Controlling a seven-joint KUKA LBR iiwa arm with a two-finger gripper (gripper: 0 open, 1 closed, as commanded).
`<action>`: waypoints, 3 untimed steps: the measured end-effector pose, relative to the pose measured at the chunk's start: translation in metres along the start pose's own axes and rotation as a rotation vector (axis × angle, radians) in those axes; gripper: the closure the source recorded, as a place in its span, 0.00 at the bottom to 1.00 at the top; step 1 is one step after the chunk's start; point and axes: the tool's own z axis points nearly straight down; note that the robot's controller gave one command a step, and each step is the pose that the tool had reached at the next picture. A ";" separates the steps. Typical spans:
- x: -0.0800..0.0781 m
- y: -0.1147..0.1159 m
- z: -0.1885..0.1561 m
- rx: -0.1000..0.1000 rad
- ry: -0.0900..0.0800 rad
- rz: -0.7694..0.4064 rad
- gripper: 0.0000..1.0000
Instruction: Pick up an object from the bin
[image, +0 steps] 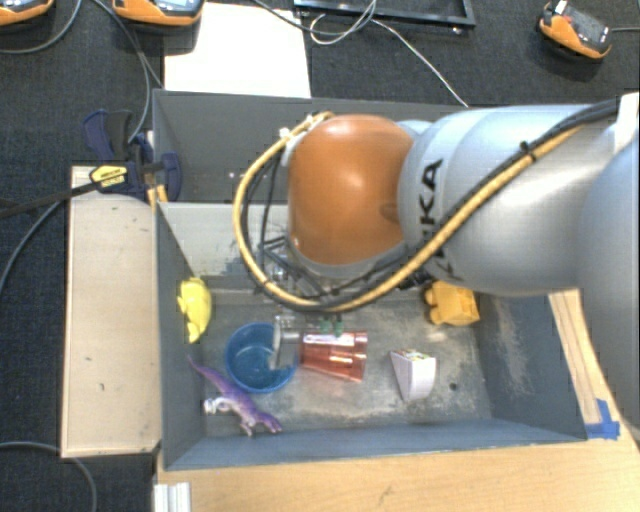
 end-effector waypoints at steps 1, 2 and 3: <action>0.000 0.000 -0.001 0.000 0.000 0.001 0.00; -0.006 0.004 0.007 -0.001 -0.009 -0.056 0.00; 0.000 -0.031 0.050 -0.004 -0.006 -0.188 0.00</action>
Offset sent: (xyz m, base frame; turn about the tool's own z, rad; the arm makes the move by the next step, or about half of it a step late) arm 0.0159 0.0194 -0.0463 -0.2006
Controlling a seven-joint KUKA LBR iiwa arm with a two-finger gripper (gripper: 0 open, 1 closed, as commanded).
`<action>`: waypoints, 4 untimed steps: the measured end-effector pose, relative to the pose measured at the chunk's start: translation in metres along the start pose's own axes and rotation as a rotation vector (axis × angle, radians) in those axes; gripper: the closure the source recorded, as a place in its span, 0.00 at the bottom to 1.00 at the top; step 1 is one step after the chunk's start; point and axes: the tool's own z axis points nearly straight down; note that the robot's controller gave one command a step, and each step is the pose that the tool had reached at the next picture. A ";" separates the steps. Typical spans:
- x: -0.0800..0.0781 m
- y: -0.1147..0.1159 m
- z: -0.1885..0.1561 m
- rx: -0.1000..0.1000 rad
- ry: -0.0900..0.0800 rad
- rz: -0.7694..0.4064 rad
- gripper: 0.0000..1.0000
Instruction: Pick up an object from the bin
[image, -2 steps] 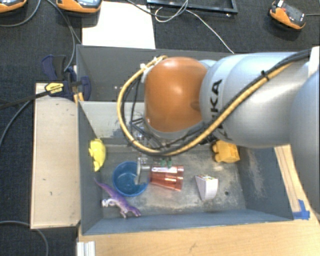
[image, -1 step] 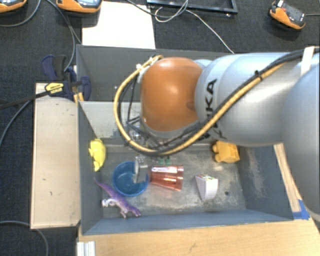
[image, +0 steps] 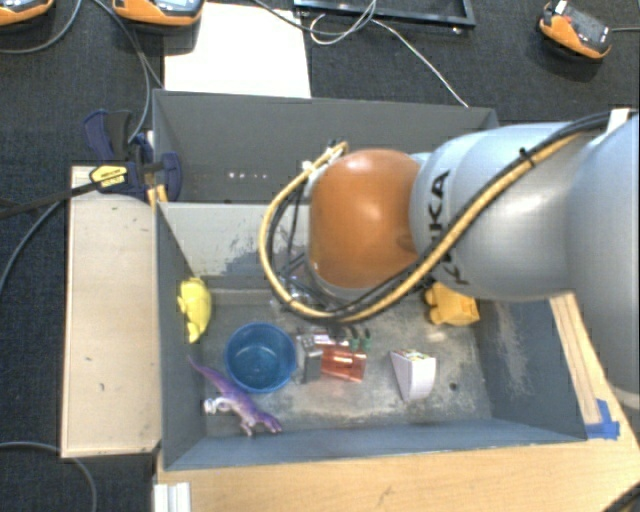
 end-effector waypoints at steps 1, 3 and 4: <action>-0.005 -0.039 0.043 0.003 -0.004 0.041 0.00; -0.004 -0.078 0.078 0.001 -0.009 0.182 0.00; 0.000 -0.087 0.094 0.001 0.000 0.198 1.00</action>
Offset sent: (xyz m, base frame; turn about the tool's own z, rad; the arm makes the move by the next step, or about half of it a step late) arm 0.0448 -0.0688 -0.0535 0.0042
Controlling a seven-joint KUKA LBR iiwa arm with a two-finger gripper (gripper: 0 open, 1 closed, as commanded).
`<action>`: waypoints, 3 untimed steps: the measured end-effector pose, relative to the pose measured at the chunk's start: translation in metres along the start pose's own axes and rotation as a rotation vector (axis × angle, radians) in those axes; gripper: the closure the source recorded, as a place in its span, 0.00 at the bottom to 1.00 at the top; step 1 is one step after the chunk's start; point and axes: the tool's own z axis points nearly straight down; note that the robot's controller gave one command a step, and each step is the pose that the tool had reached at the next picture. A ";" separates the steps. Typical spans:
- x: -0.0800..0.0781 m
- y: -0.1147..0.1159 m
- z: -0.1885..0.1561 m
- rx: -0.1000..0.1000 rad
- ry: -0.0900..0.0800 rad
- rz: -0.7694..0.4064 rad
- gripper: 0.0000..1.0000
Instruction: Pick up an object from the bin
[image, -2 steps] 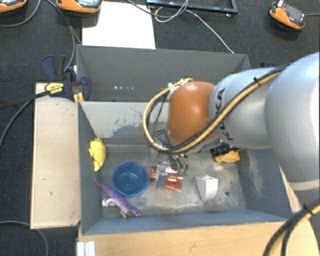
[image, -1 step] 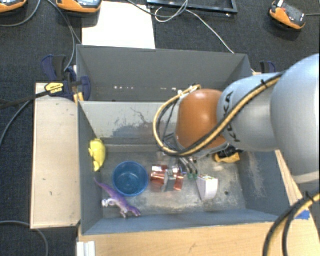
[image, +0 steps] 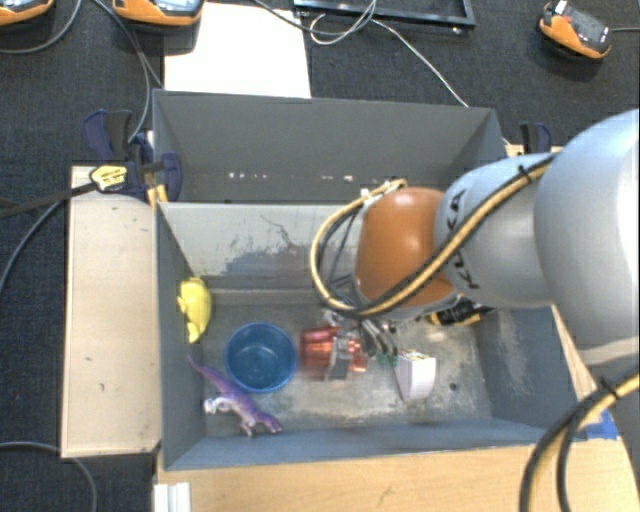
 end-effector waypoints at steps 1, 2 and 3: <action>0.000 0.000 0.000 0.000 0.000 0.005 1.00; 0.000 0.000 0.000 0.000 0.000 0.006 1.00; -0.007 -0.006 0.000 -0.001 -0.003 0.014 1.00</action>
Offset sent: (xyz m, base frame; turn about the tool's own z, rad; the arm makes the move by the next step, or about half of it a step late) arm 0.0000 0.0000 0.0000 0.0000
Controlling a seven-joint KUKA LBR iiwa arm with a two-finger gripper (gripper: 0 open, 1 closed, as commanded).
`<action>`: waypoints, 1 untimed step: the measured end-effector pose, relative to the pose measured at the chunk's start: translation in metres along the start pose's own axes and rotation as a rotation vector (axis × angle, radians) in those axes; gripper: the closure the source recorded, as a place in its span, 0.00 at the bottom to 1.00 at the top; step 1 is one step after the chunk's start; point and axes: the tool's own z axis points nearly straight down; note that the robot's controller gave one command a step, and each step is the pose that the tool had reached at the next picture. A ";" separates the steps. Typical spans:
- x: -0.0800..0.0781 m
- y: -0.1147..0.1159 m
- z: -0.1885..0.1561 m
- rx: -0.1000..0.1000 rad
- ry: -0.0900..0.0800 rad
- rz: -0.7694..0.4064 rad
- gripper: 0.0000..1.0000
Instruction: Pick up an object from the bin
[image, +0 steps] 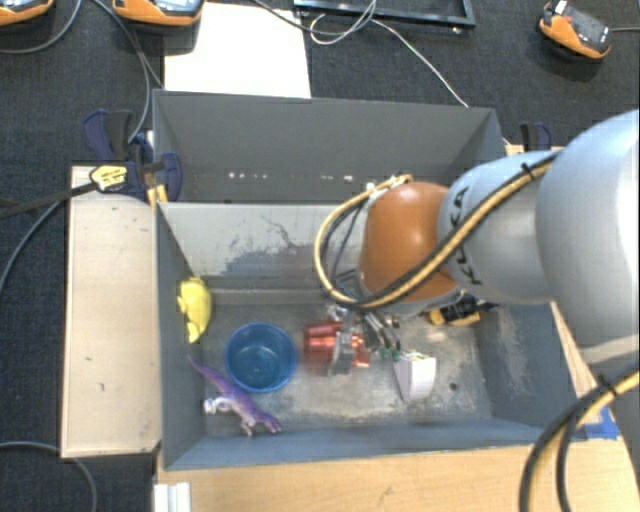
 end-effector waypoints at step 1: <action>0.004 0.002 -0.045 0.002 0.009 0.002 1.00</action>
Offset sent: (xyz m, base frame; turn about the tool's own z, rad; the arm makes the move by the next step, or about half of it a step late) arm 0.0192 -0.0135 0.0096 0.0149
